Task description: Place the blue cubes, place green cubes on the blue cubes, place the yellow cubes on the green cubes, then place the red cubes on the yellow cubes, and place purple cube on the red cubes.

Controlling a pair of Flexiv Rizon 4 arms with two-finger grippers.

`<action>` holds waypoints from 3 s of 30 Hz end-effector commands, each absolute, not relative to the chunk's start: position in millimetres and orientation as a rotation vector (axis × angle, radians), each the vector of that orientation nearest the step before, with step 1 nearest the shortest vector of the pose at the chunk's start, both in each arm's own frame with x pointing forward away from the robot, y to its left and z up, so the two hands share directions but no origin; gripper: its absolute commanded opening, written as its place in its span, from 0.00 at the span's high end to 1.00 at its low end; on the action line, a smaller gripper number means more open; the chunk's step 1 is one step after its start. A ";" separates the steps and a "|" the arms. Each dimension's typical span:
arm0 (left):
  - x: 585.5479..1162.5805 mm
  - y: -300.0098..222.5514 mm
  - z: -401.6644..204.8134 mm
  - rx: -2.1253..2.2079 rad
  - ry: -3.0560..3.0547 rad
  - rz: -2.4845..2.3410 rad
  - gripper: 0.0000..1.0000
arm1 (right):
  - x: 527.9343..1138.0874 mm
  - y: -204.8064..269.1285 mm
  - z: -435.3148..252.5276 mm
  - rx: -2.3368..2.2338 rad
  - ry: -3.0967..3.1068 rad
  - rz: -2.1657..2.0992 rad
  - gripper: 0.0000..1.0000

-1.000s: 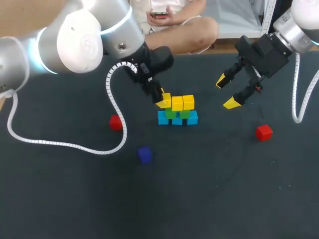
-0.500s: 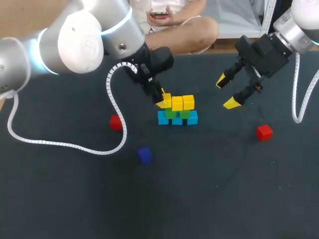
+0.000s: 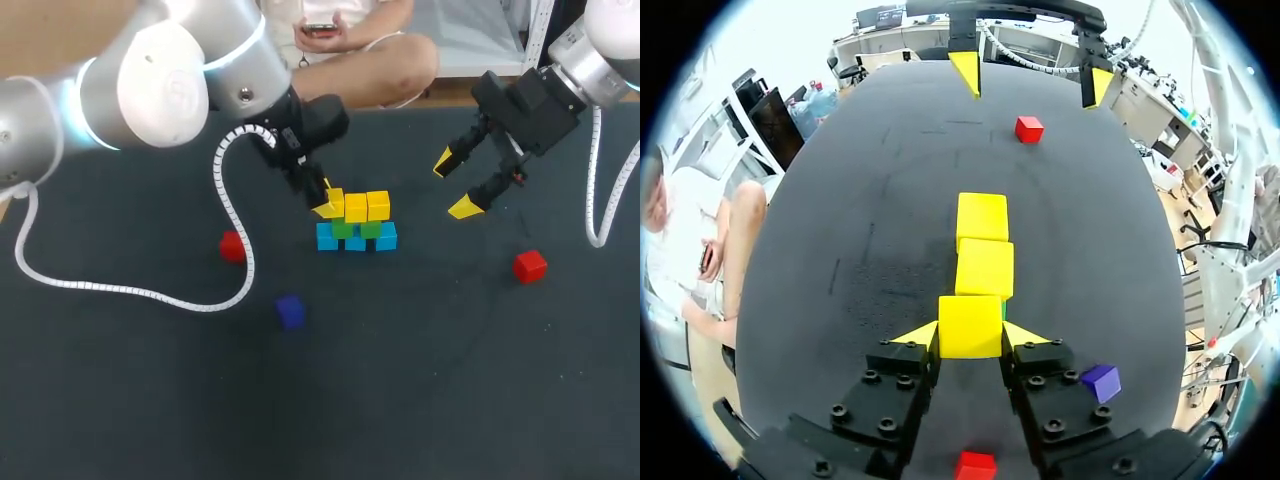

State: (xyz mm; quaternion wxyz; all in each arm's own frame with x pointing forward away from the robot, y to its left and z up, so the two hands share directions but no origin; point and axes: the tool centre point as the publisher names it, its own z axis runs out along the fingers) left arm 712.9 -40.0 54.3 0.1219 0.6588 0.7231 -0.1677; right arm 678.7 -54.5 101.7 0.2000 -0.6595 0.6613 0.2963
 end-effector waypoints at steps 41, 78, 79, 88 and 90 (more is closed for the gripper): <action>711.0 -41.0 50.1 1.929 2.116 -0.514 1.00 | 678.9 -54.5 101.5 -1.843 1.847 0.830 0.00; 713.2 -44.6 51.3 1.944 2.108 -0.511 1.00 | 678.9 -54.5 101.5 -1.843 1.847 0.830 0.00; 713.1 -44.8 51.4 1.945 2.108 -0.511 1.00 | 678.9 -54.5 101.5 -1.843 1.847 0.830 0.00; 710.8 -43.2 50.8 1.941 2.116 -0.512 0.95 | 678.9 -54.5 101.5 -1.843 1.847 0.830 0.00; 710.7 -43.2 50.4 1.942 2.118 -0.513 0.85 | 678.9 -54.5 101.5 -1.843 1.847 0.830 0.00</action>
